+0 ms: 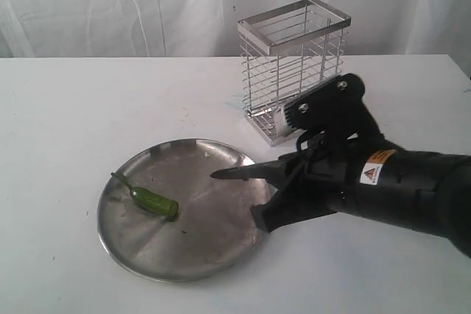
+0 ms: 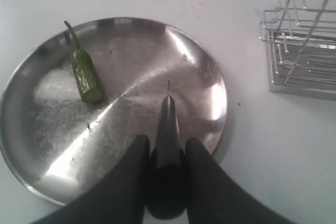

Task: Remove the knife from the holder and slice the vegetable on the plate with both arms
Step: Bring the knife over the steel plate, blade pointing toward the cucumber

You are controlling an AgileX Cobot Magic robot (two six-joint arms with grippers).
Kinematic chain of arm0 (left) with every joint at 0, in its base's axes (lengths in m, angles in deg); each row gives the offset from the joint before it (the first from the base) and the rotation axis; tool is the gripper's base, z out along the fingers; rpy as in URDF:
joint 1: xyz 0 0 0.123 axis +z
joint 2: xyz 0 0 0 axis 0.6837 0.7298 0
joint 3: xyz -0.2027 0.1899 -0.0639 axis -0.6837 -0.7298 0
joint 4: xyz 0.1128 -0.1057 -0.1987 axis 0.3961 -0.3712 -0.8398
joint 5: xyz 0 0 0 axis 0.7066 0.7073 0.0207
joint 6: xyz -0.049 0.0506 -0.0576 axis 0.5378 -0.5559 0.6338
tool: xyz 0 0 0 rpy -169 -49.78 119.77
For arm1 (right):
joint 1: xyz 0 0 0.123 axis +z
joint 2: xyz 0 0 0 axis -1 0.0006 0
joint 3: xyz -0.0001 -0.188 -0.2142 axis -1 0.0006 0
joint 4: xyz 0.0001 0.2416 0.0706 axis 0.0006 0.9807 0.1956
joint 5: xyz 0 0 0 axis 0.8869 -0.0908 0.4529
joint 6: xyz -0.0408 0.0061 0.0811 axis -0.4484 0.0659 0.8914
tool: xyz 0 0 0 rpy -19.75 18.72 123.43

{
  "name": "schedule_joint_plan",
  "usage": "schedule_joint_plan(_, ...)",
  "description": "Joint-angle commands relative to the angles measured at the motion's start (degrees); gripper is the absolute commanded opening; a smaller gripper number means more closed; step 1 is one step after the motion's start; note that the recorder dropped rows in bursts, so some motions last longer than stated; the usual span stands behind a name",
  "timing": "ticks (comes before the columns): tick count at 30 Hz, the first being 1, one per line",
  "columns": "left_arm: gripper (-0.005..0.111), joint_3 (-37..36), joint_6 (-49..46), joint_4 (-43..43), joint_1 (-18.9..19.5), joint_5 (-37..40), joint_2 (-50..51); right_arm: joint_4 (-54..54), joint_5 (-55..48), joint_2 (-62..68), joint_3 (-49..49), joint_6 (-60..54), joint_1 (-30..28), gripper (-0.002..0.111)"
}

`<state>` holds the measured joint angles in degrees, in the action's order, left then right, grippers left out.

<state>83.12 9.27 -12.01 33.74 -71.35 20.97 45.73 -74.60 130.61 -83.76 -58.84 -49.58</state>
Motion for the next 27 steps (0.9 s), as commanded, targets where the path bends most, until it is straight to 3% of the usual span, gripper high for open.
schedule_joint_plan(1, 0.000, -0.3, -0.1, -0.3, 0.1, -0.2, -0.2, -0.2, 3.5, 5.2, -0.1, -1.3, 1.2, 0.001)
schedule_joint_plan(19, 0.000, -0.3, -0.1, -0.3, 0.1, -0.2, -0.2, -2.6, -20.8, 18.1, -11.5, -1.7, 1.2, 0.001)
schedule_joint_plan(27, 0.000, -0.3, -0.1, -0.3, 0.1, -0.2, -0.2, -5.1, -23.1, 20.8, -12.6, 0.5, 1.2, 0.001)
